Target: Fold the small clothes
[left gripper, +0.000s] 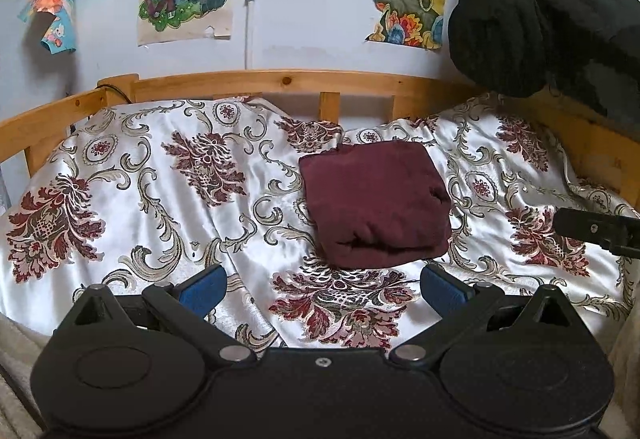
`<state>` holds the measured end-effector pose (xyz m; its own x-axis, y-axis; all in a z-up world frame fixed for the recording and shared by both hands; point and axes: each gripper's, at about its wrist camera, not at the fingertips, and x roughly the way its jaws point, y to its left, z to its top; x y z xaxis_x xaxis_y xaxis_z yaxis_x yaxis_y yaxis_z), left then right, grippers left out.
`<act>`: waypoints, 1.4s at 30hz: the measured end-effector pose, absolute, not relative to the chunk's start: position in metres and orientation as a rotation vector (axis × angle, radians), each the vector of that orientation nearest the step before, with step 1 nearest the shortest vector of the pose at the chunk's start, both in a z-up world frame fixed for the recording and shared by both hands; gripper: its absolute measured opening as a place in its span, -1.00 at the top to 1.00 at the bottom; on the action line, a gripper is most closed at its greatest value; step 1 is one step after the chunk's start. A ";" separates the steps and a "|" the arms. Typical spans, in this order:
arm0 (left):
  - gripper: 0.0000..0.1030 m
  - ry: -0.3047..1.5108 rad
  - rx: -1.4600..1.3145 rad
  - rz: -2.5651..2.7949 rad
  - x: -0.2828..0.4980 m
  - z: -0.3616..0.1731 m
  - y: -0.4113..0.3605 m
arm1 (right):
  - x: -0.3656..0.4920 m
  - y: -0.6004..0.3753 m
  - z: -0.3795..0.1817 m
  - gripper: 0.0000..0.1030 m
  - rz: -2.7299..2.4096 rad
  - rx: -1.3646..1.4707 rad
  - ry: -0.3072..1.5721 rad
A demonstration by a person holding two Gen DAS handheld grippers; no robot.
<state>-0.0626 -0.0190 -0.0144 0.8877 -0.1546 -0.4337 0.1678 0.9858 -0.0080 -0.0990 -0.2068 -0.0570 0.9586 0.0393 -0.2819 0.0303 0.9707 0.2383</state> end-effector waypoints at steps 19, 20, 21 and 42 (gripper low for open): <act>-0.99 0.461 0.010 -0.154 -0.062 -0.014 -0.016 | -0.097 -0.208 -0.058 -0.99 -0.002 0.244 0.311; -0.99 0.462 0.009 -0.154 -0.061 -0.014 -0.015 | -0.097 -0.208 -0.058 -0.99 -0.002 0.245 0.311; -0.99 0.463 0.010 -0.154 -0.061 -0.014 -0.015 | -0.097 -0.207 -0.059 -0.99 -0.002 0.246 0.312; -0.99 0.469 0.013 -0.156 -0.061 -0.017 -0.014 | -0.096 -0.210 -0.060 -0.99 -0.005 0.267 0.320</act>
<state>-0.0609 -0.0140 -0.0172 0.8803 -0.1471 -0.4511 0.1530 0.9880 -0.0236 -0.0960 -0.2103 -0.0600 0.9496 0.0376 -0.3113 0.0466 0.9649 0.2585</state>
